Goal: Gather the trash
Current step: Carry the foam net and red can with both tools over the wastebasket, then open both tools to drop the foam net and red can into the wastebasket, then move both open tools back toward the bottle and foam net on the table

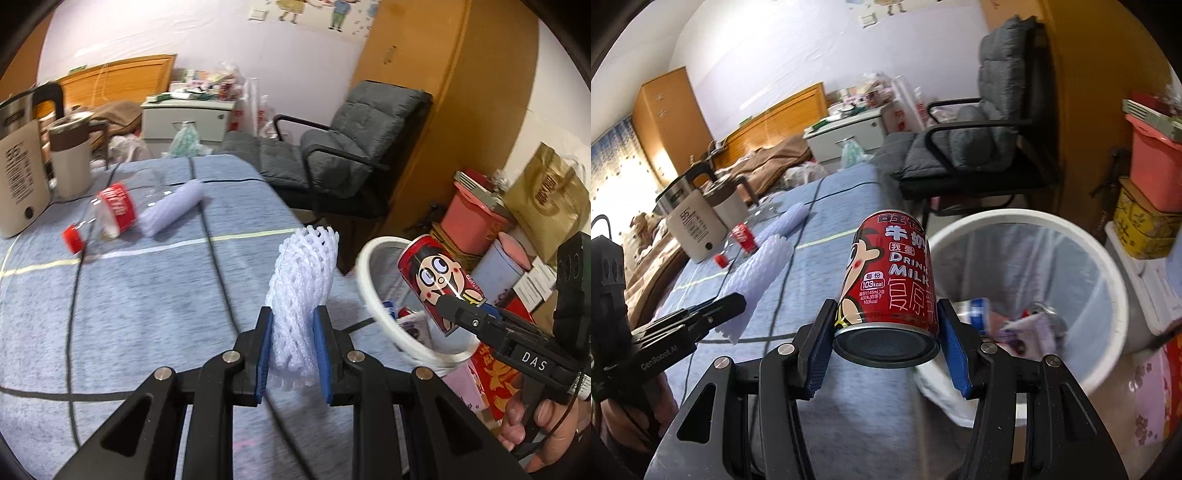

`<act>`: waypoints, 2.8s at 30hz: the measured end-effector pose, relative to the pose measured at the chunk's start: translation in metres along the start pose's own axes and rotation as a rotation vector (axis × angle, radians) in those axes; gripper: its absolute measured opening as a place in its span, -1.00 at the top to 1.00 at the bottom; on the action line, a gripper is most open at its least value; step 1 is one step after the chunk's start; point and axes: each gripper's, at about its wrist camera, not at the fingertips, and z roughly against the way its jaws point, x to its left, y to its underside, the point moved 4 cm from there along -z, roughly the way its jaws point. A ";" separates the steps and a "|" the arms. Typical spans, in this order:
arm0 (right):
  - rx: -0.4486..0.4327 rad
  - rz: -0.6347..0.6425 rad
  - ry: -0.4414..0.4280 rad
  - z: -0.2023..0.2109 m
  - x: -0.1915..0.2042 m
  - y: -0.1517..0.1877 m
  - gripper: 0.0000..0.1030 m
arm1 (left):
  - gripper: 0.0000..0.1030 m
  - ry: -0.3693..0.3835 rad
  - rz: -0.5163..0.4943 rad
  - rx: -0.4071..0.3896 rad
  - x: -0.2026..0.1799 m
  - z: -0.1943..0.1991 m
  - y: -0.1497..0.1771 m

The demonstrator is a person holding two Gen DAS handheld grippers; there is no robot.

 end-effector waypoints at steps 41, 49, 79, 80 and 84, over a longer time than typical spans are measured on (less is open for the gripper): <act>0.053 -0.138 0.197 -0.004 -0.121 0.010 -0.06 | 0.07 0.201 -0.195 0.173 -0.130 -0.112 -0.003; -0.003 -0.115 0.206 0.010 -0.114 0.003 -0.10 | -0.08 0.209 -0.169 0.138 -0.123 -0.099 -0.011; -0.051 0.066 0.058 0.038 -0.006 0.004 -0.10 | -0.08 0.076 -0.081 -0.003 -0.049 -0.006 0.000; -0.052 0.070 0.053 0.038 -0.004 0.004 -0.10 | -0.08 0.071 -0.075 -0.007 -0.045 -0.004 0.001; -0.055 0.093 0.028 0.037 0.008 0.008 -0.10 | -0.08 0.040 -0.061 -0.022 -0.031 0.006 0.006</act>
